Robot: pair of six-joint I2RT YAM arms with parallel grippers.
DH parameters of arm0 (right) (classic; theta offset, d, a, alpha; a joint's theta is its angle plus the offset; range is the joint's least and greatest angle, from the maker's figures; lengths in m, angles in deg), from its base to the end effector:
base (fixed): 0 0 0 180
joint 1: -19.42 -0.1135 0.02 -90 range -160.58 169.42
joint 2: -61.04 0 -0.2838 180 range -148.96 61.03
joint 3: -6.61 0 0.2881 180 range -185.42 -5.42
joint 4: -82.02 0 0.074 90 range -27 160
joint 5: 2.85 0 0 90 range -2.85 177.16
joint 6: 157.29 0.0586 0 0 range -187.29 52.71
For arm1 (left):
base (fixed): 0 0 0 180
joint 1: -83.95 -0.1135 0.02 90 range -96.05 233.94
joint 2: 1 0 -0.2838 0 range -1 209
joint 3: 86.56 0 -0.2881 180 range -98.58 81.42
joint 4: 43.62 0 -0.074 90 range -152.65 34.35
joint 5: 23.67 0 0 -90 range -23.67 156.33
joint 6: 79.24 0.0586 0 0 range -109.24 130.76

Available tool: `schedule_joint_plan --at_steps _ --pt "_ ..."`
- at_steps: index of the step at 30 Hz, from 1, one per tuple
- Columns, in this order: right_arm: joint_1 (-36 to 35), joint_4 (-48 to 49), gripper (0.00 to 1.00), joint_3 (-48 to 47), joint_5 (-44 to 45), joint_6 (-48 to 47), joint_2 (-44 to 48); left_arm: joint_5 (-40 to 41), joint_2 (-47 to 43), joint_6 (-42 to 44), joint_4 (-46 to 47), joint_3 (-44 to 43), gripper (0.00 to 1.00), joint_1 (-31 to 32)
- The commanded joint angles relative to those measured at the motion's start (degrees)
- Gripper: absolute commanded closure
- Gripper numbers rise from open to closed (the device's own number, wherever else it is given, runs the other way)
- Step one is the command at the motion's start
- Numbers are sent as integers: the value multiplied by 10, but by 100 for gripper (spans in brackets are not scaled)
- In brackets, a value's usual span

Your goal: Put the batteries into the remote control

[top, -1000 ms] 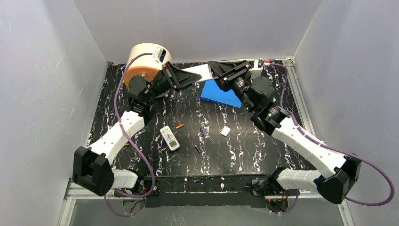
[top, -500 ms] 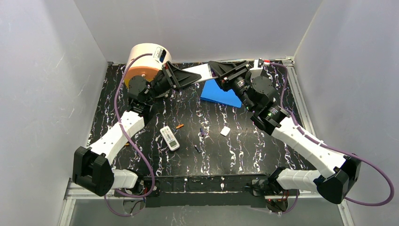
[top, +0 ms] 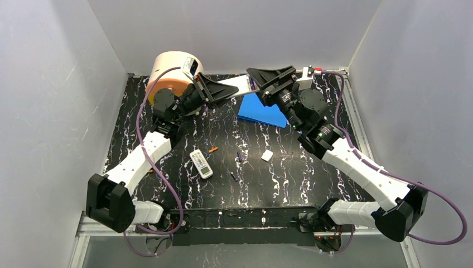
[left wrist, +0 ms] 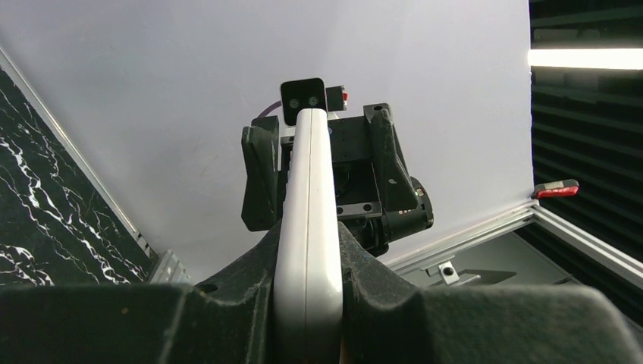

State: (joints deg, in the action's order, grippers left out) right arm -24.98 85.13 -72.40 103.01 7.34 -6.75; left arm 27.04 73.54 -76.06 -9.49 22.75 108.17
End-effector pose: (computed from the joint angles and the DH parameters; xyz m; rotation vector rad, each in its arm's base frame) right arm 0.2410 0.2136 0.4646 0.6460 1.3678 1.5469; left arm 0.2902 -0.1712 0.4279 0.0145 1.4480 -2.0143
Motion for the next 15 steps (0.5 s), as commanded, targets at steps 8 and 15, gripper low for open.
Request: schedule_joint_plan --at_steps 8,15 --pt "7 5 35 -25 -13 -61 22 16 -23 -8 1 -7 100 -1" --pt "7 -35 60 -42 -16 -87 11 13 -20 -7 1 -9 100 0"
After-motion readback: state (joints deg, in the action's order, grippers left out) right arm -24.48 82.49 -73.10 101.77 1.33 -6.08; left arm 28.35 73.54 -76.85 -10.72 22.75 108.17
